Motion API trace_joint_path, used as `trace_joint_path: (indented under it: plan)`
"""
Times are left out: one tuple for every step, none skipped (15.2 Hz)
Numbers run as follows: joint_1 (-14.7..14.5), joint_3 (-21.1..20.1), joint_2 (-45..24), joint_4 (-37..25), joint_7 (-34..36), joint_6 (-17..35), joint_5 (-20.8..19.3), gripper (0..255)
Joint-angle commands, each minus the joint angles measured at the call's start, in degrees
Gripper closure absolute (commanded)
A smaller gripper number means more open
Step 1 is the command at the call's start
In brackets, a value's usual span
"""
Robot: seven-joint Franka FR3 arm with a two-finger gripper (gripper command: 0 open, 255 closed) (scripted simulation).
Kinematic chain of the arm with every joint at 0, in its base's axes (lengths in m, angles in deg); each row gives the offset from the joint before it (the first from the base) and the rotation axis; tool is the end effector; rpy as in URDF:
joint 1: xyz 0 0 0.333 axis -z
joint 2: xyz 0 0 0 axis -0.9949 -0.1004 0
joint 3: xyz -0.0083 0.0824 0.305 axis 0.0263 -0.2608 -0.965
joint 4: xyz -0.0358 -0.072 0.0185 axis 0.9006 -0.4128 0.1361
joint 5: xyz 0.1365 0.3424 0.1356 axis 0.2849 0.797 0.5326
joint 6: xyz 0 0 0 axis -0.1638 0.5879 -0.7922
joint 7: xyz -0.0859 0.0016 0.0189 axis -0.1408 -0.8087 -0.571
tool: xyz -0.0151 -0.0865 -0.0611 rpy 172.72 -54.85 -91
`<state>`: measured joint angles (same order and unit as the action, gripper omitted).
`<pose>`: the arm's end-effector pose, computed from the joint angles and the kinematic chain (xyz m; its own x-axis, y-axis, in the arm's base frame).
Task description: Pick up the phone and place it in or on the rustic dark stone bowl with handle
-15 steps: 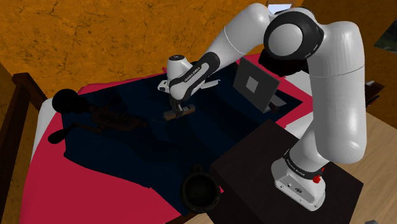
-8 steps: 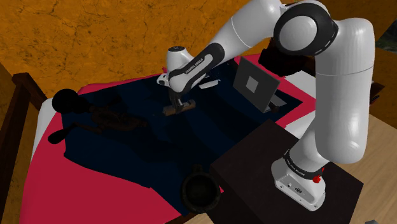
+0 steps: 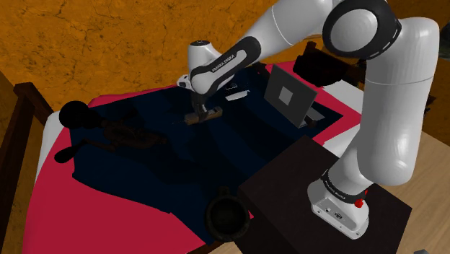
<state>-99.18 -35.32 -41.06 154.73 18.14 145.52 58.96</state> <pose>0.5937 0.2018 0.2563 0.1534 0.9879 0.0214 0.9881 -0.1536 0.0050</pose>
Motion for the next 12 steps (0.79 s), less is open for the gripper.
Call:
trace_joint_path:
  plan:
    - [0.0, -0.1, 1.1, -0.2, 0.0, -1.3, 0.1, 255]
    - [0.1, -0.1, 1.4, -0.2, 0.0, -1.6, 0.1, 255]
    - [-0.5, -0.3, 2.9, 2.2, 0.7, -0.6, 0.1, 255]
    - [-1.0, -0.5, 4.4, 4.6, 1.5, 0.3, 0.1, 255]
    - [-1.5, -0.8, 5.8, 7.0, 2.3, 1.2, 0.1, 255]
    - [-2.0, -1.0, 7.3, 9.2, 3.2, 2.0, 0.1, 255]
    - [-2.6, -1.3, 8.7, 11.4, 4.0, 2.8, 0.1, 255]
    - [-3.1, -1.6, 10.0, 13.5, 4.9, 3.6, 0.1, 255]
    - [-3.7, -2.0, 11.4, 15.6, 5.8, 4.3, 0.2, 255]
    - [-4.2, -2.3, 12.7, 17.6, 6.7, 5.0, 0.2, 255]
    - [-4.8, -2.7, 14.0, 19.5, 7.7, 5.7, 0.3, 255]
    - [-5.4, -3.1, 15.2, 21.4, 8.7, 6.3, 0.3, 255]
